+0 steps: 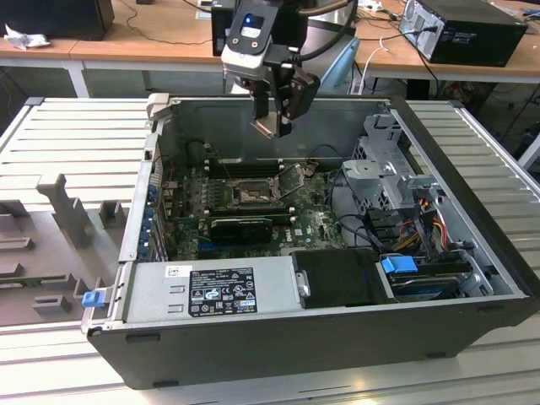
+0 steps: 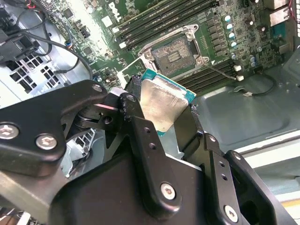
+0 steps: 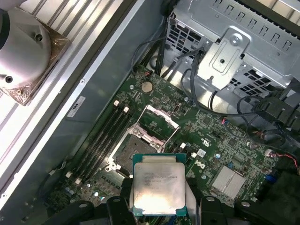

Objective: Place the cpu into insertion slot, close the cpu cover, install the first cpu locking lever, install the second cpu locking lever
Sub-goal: 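Place the cpu into insertion slot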

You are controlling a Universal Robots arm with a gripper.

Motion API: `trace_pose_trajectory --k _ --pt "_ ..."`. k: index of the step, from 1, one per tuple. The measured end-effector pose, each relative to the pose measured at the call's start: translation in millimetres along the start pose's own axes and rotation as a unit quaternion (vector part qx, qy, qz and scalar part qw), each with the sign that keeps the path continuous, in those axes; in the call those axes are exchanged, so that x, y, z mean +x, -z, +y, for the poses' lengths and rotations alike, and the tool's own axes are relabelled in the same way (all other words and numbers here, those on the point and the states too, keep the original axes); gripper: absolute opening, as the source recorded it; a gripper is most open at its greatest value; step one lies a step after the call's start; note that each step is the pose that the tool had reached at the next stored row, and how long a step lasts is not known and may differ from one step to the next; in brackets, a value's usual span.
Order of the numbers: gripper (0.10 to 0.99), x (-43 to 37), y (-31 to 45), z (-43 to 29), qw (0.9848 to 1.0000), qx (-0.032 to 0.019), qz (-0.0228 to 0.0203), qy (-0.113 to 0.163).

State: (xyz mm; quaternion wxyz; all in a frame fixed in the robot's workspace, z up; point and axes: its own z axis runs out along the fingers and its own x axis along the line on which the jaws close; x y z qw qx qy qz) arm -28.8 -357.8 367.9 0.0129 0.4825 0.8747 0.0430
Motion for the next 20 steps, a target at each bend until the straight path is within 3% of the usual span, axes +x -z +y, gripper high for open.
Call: trace_pose_trajectory --k 20 --pt "0.529 0.0 -0.8 -0.1 0.9983 -0.0011 -0.0051 -0.058"
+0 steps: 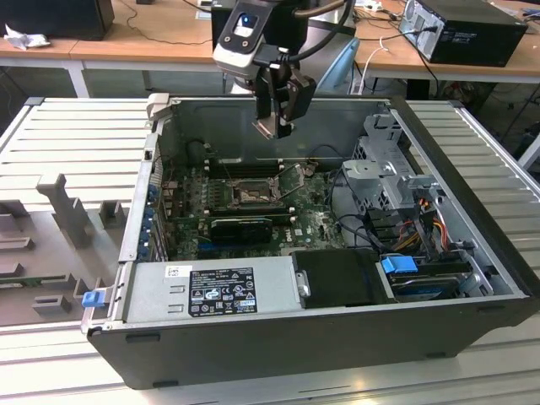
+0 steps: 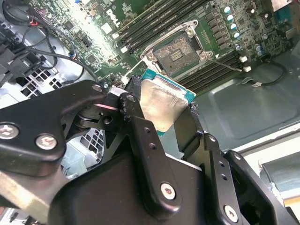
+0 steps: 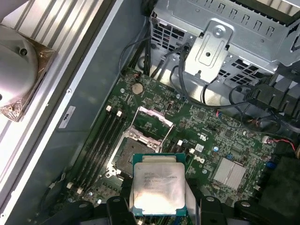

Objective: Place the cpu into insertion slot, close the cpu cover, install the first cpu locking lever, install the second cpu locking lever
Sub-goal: 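Place the cpu into insertion slot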

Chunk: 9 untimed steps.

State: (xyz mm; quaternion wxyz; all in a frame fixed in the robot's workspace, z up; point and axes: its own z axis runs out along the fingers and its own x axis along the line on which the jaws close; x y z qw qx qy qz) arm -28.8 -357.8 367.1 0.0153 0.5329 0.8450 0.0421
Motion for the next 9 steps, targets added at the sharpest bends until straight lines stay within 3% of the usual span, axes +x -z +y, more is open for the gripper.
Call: trace_pose_trajectory --k 9 --pt "0.529 0.0 -0.4 0.0 0.9997 -0.0005 -0.0023 -0.026"
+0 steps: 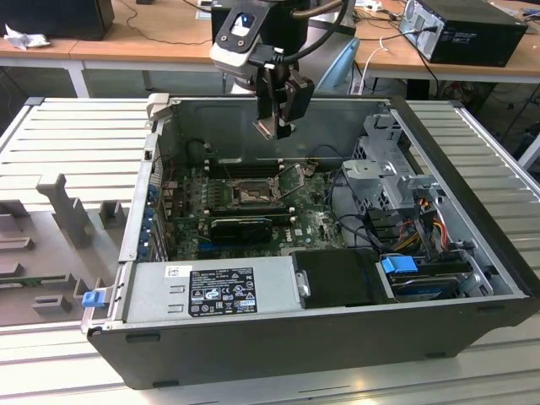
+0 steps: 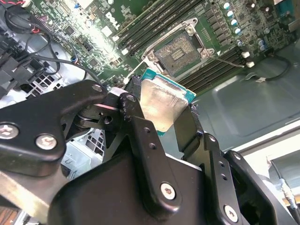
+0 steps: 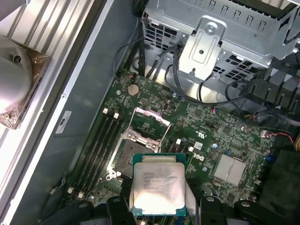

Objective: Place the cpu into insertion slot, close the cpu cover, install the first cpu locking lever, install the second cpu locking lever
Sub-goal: 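Place the cpu into insertion slot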

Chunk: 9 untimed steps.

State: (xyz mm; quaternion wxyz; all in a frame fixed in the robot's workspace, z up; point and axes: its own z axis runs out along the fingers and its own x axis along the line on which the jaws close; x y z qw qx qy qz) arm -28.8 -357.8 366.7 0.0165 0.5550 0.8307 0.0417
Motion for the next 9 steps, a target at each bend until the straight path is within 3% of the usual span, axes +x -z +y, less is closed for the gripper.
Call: trace_pose_trajectory --k 9 --pt "0.529 0.0 -0.4 0.0 0.9996 -0.0005 -0.0026 -0.029"
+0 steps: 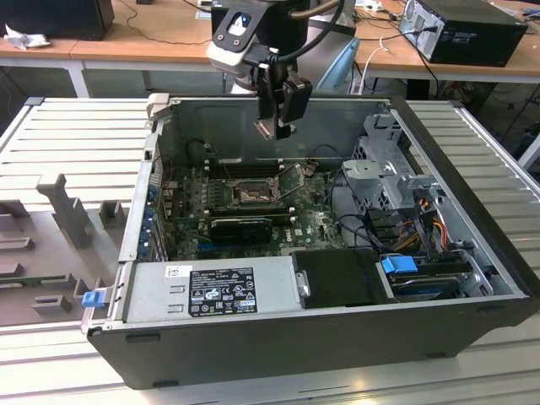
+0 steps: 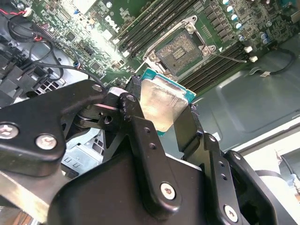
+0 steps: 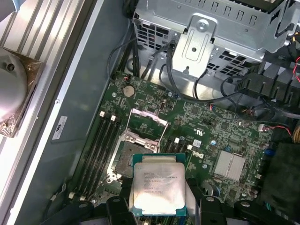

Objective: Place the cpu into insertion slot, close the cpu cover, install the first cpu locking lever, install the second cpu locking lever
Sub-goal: 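Place the cpu into insertion slot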

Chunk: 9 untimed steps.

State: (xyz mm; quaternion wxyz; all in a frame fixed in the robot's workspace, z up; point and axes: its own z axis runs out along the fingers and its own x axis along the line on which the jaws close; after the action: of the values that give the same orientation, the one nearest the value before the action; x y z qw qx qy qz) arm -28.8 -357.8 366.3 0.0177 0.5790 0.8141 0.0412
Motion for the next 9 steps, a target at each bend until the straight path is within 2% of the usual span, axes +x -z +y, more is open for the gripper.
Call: trace_pose_trajectory --k 9 --pt "0.529 0.0 -0.3 0.0 0.9998 -0.0004 -0.0018 -0.021"
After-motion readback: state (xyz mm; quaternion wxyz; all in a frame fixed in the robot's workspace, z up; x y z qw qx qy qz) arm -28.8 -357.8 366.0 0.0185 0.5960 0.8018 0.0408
